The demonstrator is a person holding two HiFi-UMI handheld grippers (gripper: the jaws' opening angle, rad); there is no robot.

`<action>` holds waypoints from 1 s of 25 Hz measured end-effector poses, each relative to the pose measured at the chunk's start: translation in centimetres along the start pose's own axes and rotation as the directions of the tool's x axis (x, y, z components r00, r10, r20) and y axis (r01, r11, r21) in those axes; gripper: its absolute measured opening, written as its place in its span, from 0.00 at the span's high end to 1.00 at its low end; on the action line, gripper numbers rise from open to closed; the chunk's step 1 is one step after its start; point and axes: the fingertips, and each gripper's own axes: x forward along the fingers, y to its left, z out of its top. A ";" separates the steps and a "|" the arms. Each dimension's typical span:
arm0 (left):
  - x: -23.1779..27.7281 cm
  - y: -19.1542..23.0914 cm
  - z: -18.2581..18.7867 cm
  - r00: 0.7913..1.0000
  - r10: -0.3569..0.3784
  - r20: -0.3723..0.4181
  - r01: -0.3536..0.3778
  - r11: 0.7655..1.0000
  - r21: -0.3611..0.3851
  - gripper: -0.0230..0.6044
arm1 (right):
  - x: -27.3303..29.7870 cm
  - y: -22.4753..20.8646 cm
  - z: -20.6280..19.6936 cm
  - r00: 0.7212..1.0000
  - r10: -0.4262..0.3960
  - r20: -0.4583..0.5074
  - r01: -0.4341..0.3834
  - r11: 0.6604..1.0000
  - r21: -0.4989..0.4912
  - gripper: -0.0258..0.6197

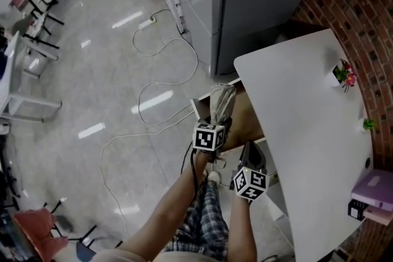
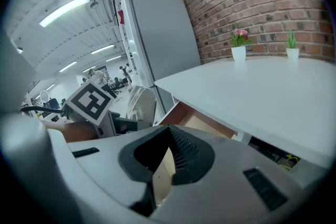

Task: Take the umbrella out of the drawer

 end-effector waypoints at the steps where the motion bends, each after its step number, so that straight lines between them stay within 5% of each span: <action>1: -1.1 -0.1 0.3 1.000 -0.002 0.010 0.001 1.000 0.008 0.51 | -0.6 0.4 0.7 1.000 0.002 0.005 -0.002 1.000 -0.004 0.93; 13: -17.3 -5.0 9.2 0.970 -0.051 0.237 0.022 0.992 0.125 0.51 | -8.9 2.5 11.4 0.989 0.008 0.145 -0.002 0.999 -0.043 0.93; 25: -32.8 -12.9 18.9 0.841 -0.145 0.522 -0.034 0.948 0.317 0.51 | -19.0 1.6 23.6 0.933 0.013 0.361 0.038 0.990 -0.135 0.93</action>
